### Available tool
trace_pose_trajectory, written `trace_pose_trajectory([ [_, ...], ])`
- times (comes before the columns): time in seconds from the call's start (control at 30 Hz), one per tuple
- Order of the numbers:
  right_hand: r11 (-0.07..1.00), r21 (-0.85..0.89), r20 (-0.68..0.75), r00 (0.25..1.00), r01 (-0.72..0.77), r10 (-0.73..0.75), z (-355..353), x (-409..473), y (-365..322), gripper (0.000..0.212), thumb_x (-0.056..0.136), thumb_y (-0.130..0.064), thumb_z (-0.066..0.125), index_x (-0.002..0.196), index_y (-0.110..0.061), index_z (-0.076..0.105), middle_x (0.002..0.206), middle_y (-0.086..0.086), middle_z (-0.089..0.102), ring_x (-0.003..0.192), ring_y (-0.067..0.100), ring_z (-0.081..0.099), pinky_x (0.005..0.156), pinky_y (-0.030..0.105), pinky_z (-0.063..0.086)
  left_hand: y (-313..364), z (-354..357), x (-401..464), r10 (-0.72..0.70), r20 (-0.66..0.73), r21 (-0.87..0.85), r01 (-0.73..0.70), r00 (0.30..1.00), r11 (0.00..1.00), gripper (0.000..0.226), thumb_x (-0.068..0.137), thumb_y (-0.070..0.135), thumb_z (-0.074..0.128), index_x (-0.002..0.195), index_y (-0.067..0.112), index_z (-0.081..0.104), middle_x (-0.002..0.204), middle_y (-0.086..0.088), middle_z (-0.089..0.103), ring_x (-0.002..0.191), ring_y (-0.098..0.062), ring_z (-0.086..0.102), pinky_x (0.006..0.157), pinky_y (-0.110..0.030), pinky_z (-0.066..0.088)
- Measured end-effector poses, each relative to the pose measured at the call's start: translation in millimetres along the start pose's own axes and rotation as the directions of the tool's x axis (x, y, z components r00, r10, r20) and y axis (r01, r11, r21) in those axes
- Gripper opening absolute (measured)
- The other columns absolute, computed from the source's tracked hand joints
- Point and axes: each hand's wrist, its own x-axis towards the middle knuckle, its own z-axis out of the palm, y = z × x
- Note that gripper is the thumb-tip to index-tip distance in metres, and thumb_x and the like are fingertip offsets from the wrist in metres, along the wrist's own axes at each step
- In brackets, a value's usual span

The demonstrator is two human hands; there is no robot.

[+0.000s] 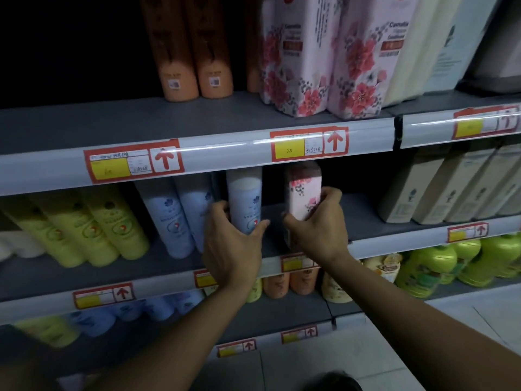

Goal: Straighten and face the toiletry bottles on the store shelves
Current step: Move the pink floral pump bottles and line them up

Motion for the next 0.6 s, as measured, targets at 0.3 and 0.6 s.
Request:
trace_pose_trajectory([
  [0.3,0.941,-0.27,0.016,0.978,0.206,-0.209,35,16,24,0.078,0.081,-0.053,0.07,0.133,-0.002,0.043,0.12,0.017,0.046,0.109,0.034,0.04,0.087,0.037,0.031,-9,6,-10,0.012,-0.018,-0.037,-0.013,1.0,0.999,0.068,0.071,0.049,0.089,0.121,0.023,0.053,0.12,0.002,0.063,0.105,-0.022,0.065,0.073,-0.038,0.053],
  [0.6,0.985,0.001,0.016,0.985,0.17,-0.17,17,8,31,0.079,0.074,-0.025,0.084,0.136,-0.012,0.036,0.126,0.007,0.043,0.116,0.028,0.052,0.093,0.051,0.053,-20,2,-20,0.017,-0.03,-0.121,-0.021,0.999,0.992,0.054,0.074,0.029,0.089,0.117,0.023,0.056,0.114,0.005,0.06,0.1,-0.019,0.065,0.08,-0.044,0.058],
])
